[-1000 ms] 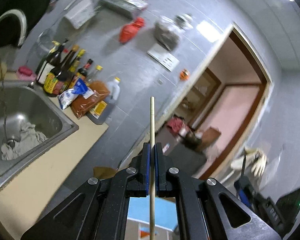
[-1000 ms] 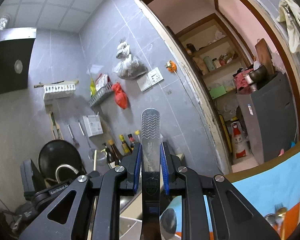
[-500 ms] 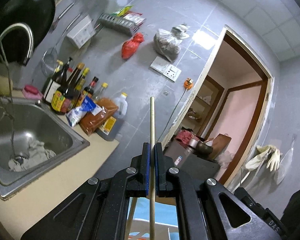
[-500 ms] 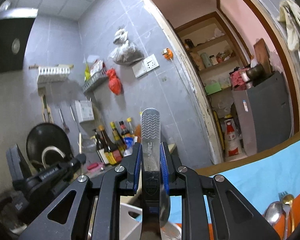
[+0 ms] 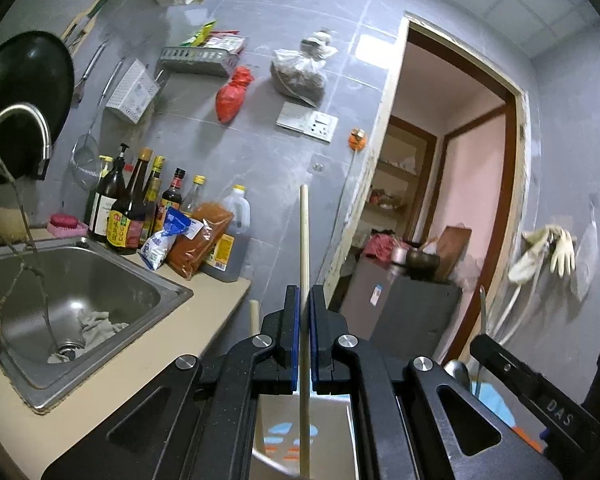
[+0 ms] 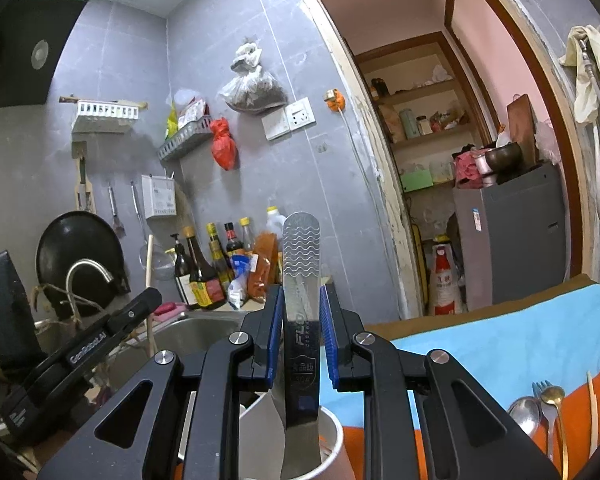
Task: Organize utensils
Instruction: 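Lower both items into the caddy and open both tools, then withdraw both tools from the caddy back over the cloth, then lower the left tool over a silver spoon while the right tool approaches a wooden chopstick, then close the left tool on the spoon handle while the right tool grasps the chopstick, then lift spoon and chopstick and carry both over the white caddy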
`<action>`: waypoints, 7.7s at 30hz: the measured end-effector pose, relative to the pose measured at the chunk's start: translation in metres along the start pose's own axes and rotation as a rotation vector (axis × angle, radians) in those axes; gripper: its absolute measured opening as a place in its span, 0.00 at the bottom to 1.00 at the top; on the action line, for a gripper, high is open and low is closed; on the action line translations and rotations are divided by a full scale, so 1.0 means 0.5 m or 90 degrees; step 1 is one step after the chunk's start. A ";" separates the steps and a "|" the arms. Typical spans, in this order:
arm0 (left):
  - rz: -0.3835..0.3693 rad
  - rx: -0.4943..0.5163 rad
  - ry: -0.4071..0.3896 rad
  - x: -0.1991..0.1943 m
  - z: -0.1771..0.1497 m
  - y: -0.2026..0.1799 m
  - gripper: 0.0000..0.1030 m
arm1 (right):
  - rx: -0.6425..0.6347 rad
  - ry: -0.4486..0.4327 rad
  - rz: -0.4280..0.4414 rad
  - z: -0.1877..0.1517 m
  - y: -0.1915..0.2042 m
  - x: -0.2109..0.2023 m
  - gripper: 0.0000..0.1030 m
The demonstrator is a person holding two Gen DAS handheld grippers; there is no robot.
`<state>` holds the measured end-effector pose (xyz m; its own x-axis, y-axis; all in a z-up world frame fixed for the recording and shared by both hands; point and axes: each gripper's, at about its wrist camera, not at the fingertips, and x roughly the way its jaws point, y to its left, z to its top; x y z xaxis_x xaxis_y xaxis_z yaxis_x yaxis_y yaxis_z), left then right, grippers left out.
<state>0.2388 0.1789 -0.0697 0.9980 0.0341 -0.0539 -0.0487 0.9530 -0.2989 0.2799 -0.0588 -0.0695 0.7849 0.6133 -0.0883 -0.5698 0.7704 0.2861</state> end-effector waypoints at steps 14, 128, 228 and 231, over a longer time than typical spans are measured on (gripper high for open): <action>-0.046 -0.032 0.122 -0.024 0.007 0.001 0.21 | 0.017 0.066 0.018 0.009 -0.001 -0.023 0.23; -0.025 0.099 0.534 0.125 -0.350 -0.408 0.05 | 0.021 0.463 -0.172 -0.087 -0.437 -0.132 0.39; -0.067 0.039 0.238 -0.069 0.025 -0.276 0.28 | 0.114 0.043 0.101 0.136 -0.146 -0.171 0.03; -0.057 0.018 0.211 -0.066 0.074 -0.220 0.28 | 0.115 0.014 0.112 0.147 -0.114 -0.149 0.03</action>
<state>0.2127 0.0838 0.0001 0.9304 -0.1456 -0.3363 0.0449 0.9560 -0.2898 0.2717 -0.1611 -0.0090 0.6708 0.7405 -0.0421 -0.6433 0.6091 0.4640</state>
